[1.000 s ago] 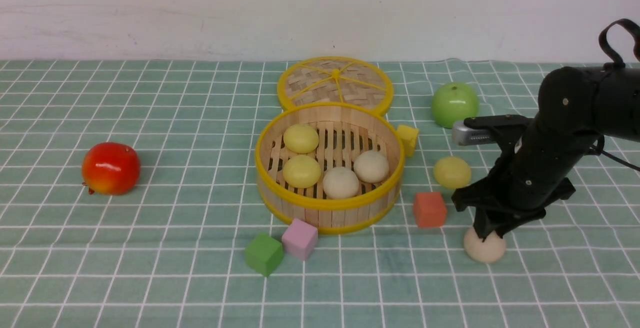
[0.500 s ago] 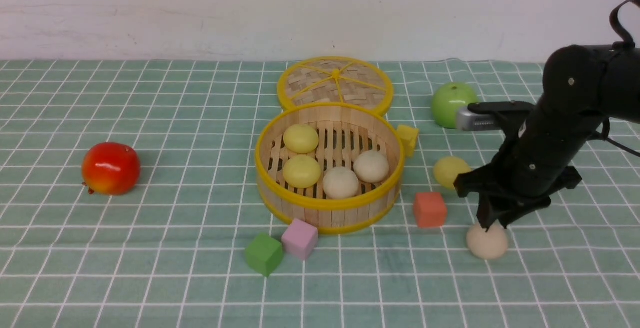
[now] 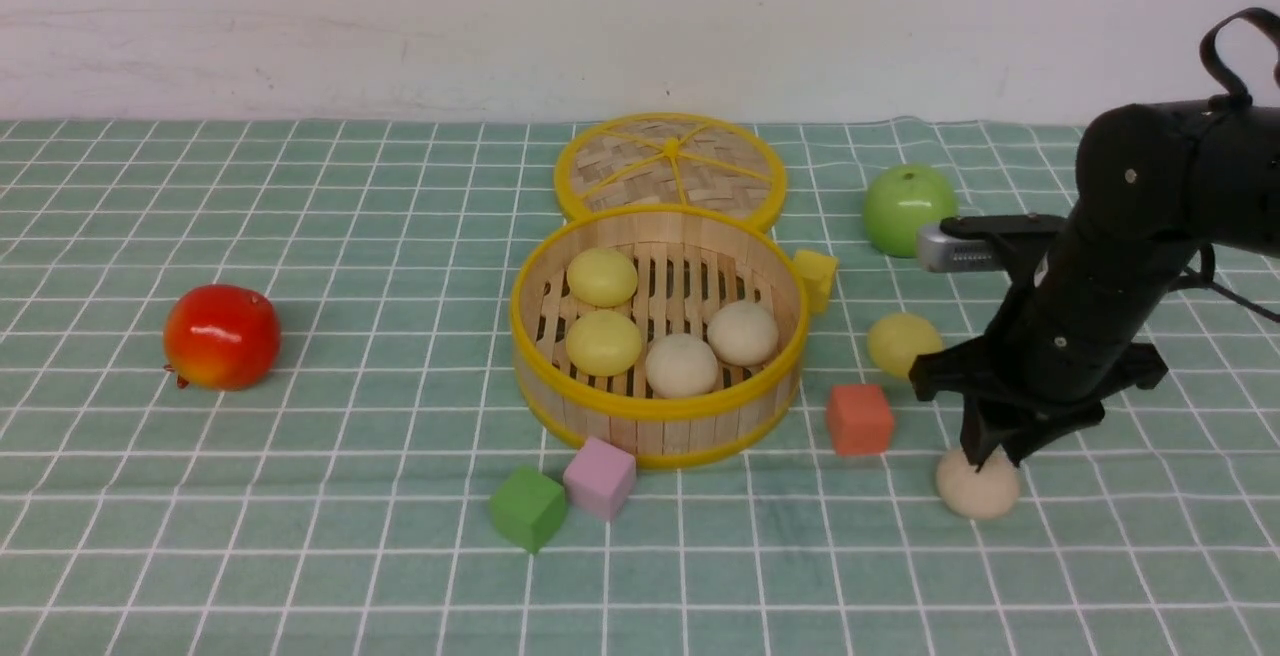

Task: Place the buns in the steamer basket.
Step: Use the right arm to grab a steamed stuffed bun

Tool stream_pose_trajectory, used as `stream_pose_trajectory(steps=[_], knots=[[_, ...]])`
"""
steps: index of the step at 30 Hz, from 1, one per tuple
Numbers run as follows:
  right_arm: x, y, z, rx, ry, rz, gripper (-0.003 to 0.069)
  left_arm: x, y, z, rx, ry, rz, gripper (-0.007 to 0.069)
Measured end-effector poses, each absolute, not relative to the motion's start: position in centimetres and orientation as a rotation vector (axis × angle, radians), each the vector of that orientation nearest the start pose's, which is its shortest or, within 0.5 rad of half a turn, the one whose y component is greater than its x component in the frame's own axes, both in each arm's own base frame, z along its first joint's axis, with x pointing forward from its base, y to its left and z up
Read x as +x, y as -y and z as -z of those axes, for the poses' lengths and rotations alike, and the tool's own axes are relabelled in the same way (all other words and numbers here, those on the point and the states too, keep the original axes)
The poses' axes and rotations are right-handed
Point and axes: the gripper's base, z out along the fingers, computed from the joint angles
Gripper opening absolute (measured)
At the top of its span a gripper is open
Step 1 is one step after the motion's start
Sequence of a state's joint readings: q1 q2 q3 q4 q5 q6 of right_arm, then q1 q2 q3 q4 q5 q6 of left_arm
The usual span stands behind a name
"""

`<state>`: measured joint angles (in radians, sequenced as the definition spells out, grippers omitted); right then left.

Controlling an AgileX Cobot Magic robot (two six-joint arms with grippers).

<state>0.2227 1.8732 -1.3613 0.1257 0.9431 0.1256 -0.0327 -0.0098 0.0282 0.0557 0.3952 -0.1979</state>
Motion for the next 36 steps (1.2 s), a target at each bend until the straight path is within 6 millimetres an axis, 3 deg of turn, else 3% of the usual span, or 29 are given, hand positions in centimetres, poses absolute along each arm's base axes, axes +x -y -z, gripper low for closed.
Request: stream_pose_trajectory(steps=[13, 22, 26, 32, 36], knots=[[36.6, -9.0, -20.7, -0.069, -2.958, -0.177, 0.0238, 5.2, 0.0, -16.9, -0.122, -1.894, 0.102, 0.0129], [36.9, -9.1, -19.1, -0.065, -2.998, -0.170, 0.0232, 5.2, 0.0, -16.8, -0.123, -1.895, 0.102, 0.0130], [36.9, -9.1, -19.1, -0.065, -2.998, -0.170, 0.0168, 5.2, 0.0, -16.8, -0.123, -1.895, 0.102, 0.0134], [36.9, -9.1, -19.1, -0.065, -2.998, -0.170, 0.0006, 5.2, 0.0, -16.8, -0.123, -1.895, 0.102, 0.0141], [37.1, -9.3, -19.7, -0.059, -2.986, -0.187, 0.0001, 5.2, 0.0, -16.8, -0.122, -1.895, 0.102, 0.0143]])
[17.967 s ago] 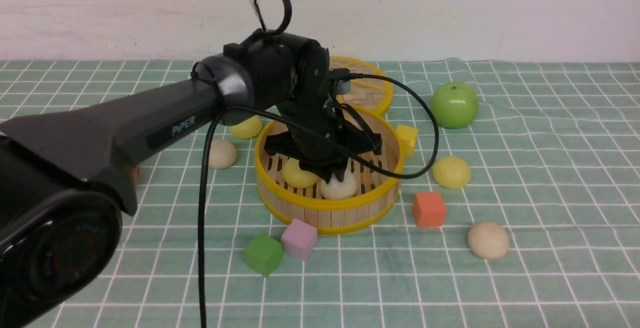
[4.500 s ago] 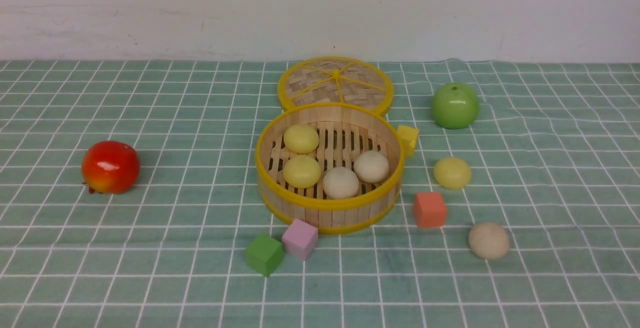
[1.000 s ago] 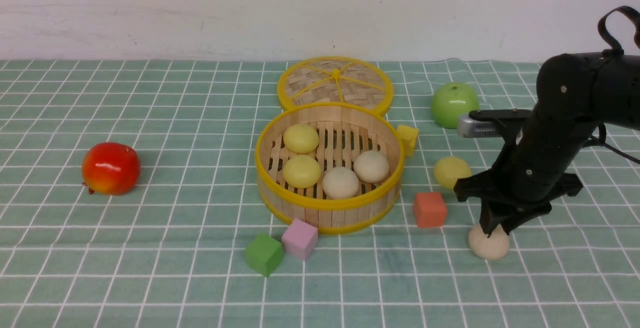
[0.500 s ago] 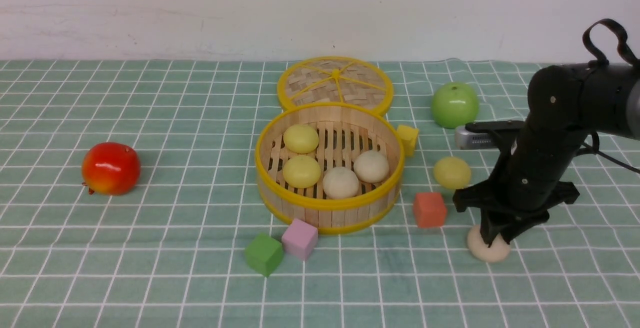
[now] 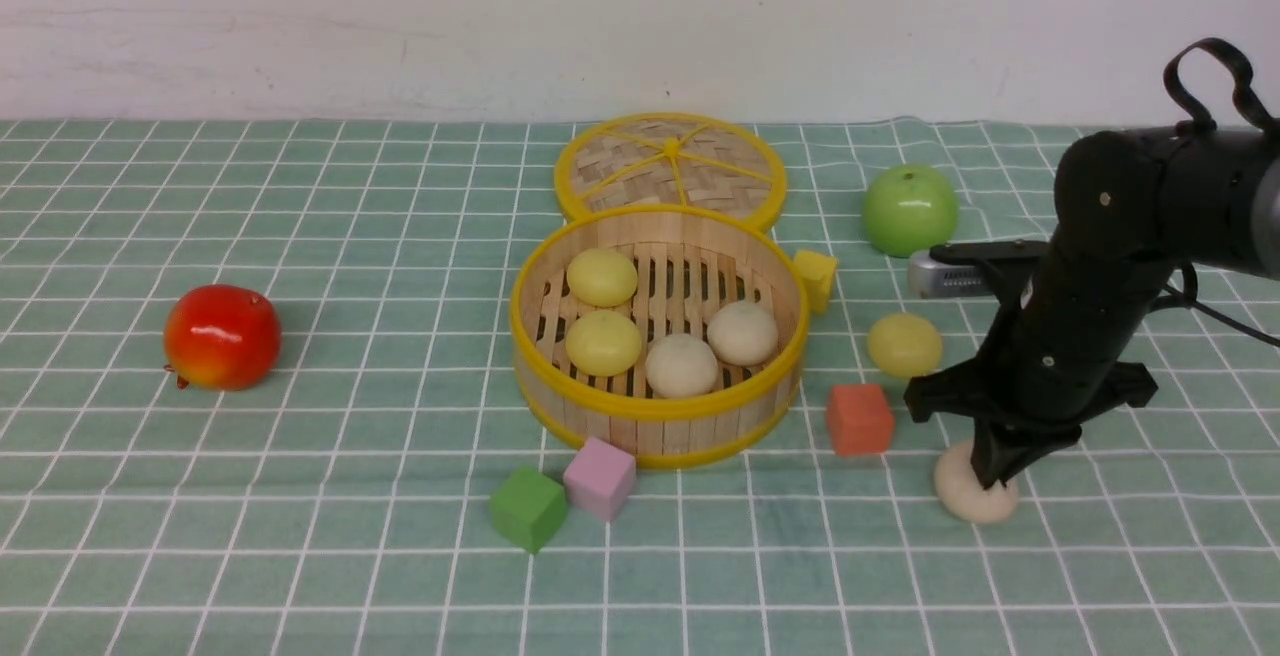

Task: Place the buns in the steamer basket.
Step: Use the right arm to grab a steamed stuffed bun, then use the right arm to put the steamed stuffed bun into the steamer

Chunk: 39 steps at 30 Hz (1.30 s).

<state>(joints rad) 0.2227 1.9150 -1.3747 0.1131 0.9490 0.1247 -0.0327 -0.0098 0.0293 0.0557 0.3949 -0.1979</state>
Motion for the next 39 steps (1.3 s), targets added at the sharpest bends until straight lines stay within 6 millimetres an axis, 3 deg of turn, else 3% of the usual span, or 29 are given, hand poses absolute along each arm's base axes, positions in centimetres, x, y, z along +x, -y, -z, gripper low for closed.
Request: stream_pose_trajectory(steps=[3, 4, 5, 8, 9, 10, 14, 16, 17, 19, 27, 32, 39], knots=[[37.8, -9.9, -22.6, -0.081, -2.904, -0.275, 0.0001, 5.2, 0.0, -16.8, -0.122, -1.895, 0.102, 0.0143], [37.7, -10.0, -22.7, -0.084, -2.901, -0.280, 0.0001, 5.2, 0.0, -16.8, -0.122, -1.895, 0.102, 0.0143], [38.4, -10.7, -25.5, -0.122, -2.810, -0.335, 0.0001, 5.2, 0.0, -16.8, -0.122, -1.895, 0.102, 0.0143], [39.7, -12.0, -30.2, -0.169, -2.639, -0.437, 0.0001, 5.2, 0.0, -16.9, -0.122, -1.894, 0.102, 0.0143], [39.7, -12.0, -30.5, -0.168, -2.629, -0.444, 0.0001, 5.2, 0.0, -16.9, -0.122, -1.894, 0.102, 0.0143], [40.5, -13.0, -32.6, -0.205, -2.543, -0.495, 0.0001, 5.2, 0.0, -16.9, -0.122, -1.894, 0.101, 0.0143], [41.8, -15.0, -34.1, -0.257, -2.459, -0.549, 0.0001, 5.2, 0.0, -16.9, -0.122, -1.894, 0.101, 0.0146], [43.2, -17.4, -33.4, -0.327, -2.432, -0.571, 0.0001, 5.2, 0.0, -16.9, -0.122, -1.894, 0.101, 0.0148], [43.4, -17.5, -33.0, -0.327, -2.440, -0.571, 0.0001, 5.2, 0.0, -16.9, -0.122, -1.894, 0.101, 0.0148], [44.9, -19.7, -30.4, -0.374, -2.460, -0.581, 0.0001, 5.2, 0.0, -16.9, -0.122, -1.894, 0.101, 0.0149], [47.8, -21.8, -24.0, -0.367, -2.480, -0.583, 0.0001, 5.2, 0.0, -16.9, -0.122, -1.894, 0.101, 0.0158], [48.4, -22.1, -22.4, -0.349, -2.476, -0.593, 0.0006, 5.2, 0.0, -16.9, -0.122, -1.894, 0.101, 0.0165], [48.1, -22.2, -22.0, -0.348, -2.515, -0.627, 0.0057, 5.2, 0.0, -16.9, -0.122, -1.894, 0.100, 0.0171]])
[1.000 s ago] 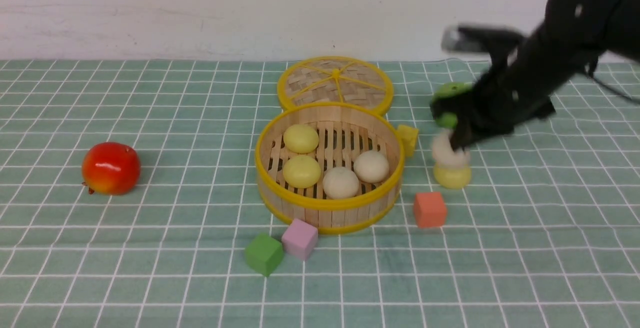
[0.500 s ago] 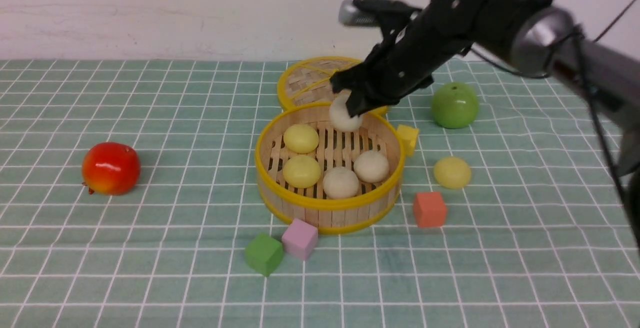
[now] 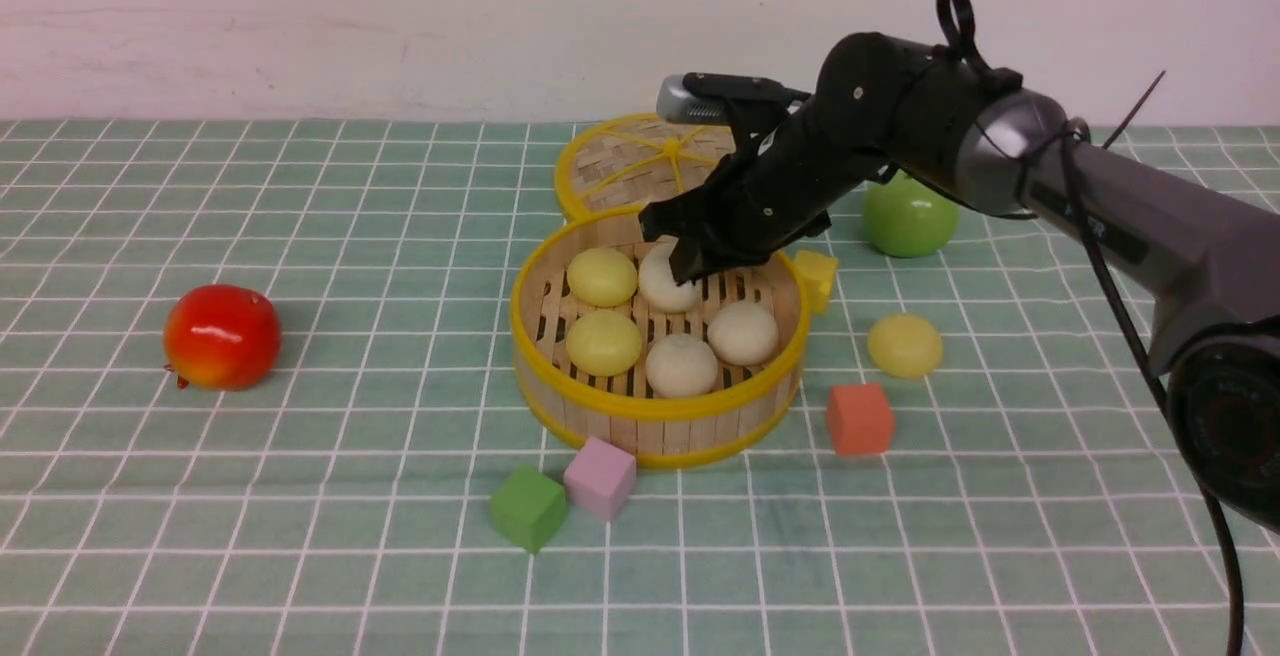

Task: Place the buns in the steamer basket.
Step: Use the right arm to put the steamed stuffed bun into the steamer, then use the right arm to grab a steamed stuffed bun

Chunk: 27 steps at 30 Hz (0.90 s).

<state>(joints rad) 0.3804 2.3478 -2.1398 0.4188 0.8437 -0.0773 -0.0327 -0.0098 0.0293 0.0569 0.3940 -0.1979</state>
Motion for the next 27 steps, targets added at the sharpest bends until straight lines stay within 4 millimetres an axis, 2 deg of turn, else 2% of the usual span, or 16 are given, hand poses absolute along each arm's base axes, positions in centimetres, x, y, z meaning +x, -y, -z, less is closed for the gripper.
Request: stream_pose_trajectory(steps=[5, 9, 12, 14, 16, 17, 19, 20, 22, 23, 24, 25, 27], knots=[[48.1, -22.2, -22.0, -0.351, -2.521, -0.627, 0.0140, 5.2, 0.0, -16.9, -0.122, -1.894, 0.100, 0.0175], [48.0, -22.2, -22.0, -0.358, -2.531, -0.628, 0.0272, 5.2, 0.0, -16.9, -0.122, -1.894, 0.100, 0.0179], [47.6, -22.0, -23.2, -0.417, -2.510, -0.604, 0.0345, 5.2, 0.0, -16.9, -0.122, -1.893, 0.101, 0.0179], [47.5, -21.8, -23.9, -0.446, -2.495, -0.584, 0.0358, 5.2, 0.0, -16.9, -0.122, -1.893, 0.101, 0.0181], [47.2, -20.7, -25.9, -0.496, -2.460, -0.512, 0.0372, 5.2, 0.0, -16.9, -0.122, -1.893, 0.101, 0.0182], [47.2, -20.4, -26.1, -0.500, -2.459, -0.498, 0.0373, 5.2, 0.0, -16.9, -0.122, -1.893, 0.101, 0.0182], [47.2, -18.1, -27.5, -0.506, -2.473, -0.396, 0.0374, 5.2, 0.0, -16.9, -0.121, -1.893, 0.099, 0.0183], [47.3, -17.7, -27.6, -0.501, -2.481, -0.377, 0.0373, 5.2, 0.0, -16.9, -0.121, -1.893, 0.099, 0.0183], [47.6, -14.5, -27.7, -0.393, -2.562, -0.260, 0.0359, 5.2, 0.0, -16.9, -0.121, -1.893, 0.099, 0.0184], [47.6, -14.5, -27.7, -0.393, -2.565, -0.260, 0.0358, 5.2, 0.0, -16.9, -0.121, -1.893, 0.099, 0.0184], [47.7, -12.9, -27.3, -0.313, -2.613, -0.208, 0.0344, 5.2, 0.0, -16.9, -0.121, -1.893, 0.099, 0.0184], [47.8, -12.3, -26.9, -0.277, -2.638, -0.182, 0.0336, 5.2, 0.0, -16.9, -0.121, -1.893, 0.099, 0.0184], [47.7, -11.7, -26.3, -0.251, -2.671, -0.151, 0.0315, 5.2, 0.0, -16.9, -0.121, -1.893, 0.099, 0.0184]])
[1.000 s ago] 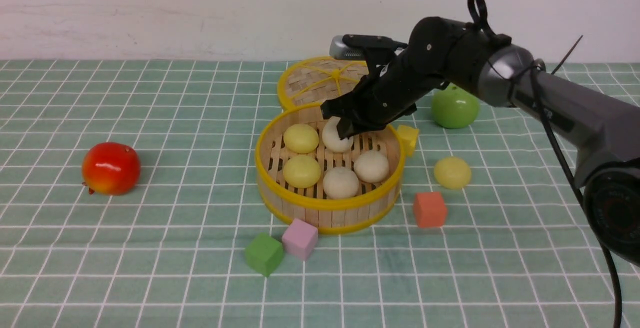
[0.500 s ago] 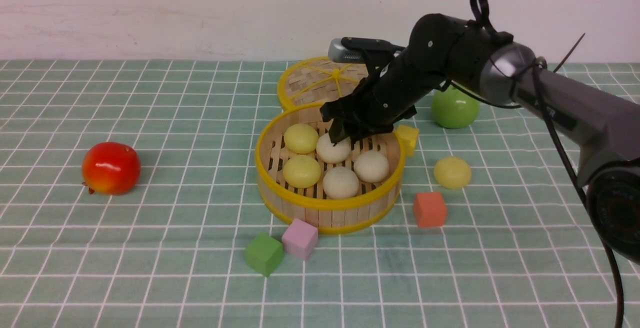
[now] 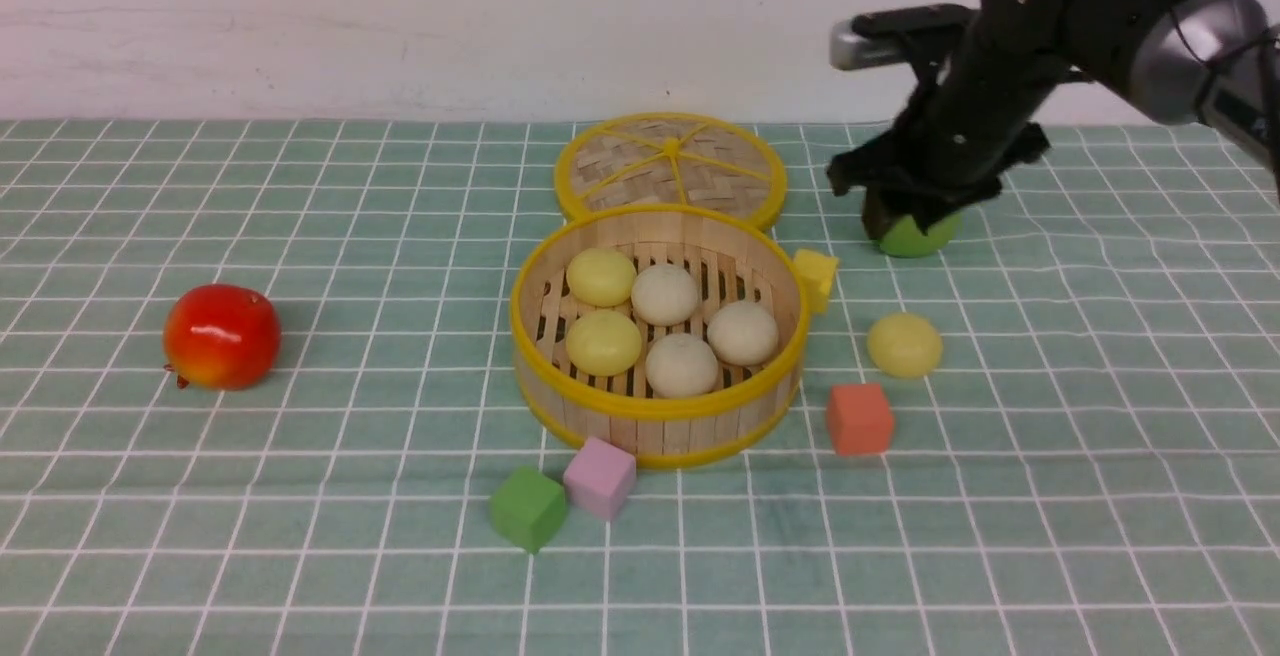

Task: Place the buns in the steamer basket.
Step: Use the right arm to grab a steamed stuffed bun

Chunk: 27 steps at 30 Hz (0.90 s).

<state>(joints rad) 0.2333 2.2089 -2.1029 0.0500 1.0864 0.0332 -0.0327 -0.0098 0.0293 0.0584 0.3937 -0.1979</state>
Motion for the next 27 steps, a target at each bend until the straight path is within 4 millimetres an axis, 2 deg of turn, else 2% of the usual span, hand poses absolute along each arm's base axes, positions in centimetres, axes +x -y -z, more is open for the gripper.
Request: stream_pose_trajectory(steps=[7, 15, 27], knots=[[47.1, -11.7, -24.0, -0.226, -2.755, -0.112, 0.0241, 5.2, 0.0, -16.9, -0.120, -1.893, 0.098, 0.0188], [47.4, -11.7, -22.0, -0.180, -2.810, -0.095, 0.0244, 5.2, 0.0, -16.9, -0.120, -1.893, 0.098, 0.0201], [47.8, -11.5, -19.9, -0.178, -2.848, -0.045, 0.0247, 5.2, 0.0, -16.9, -0.120, -1.893, 0.098, 0.0213]])
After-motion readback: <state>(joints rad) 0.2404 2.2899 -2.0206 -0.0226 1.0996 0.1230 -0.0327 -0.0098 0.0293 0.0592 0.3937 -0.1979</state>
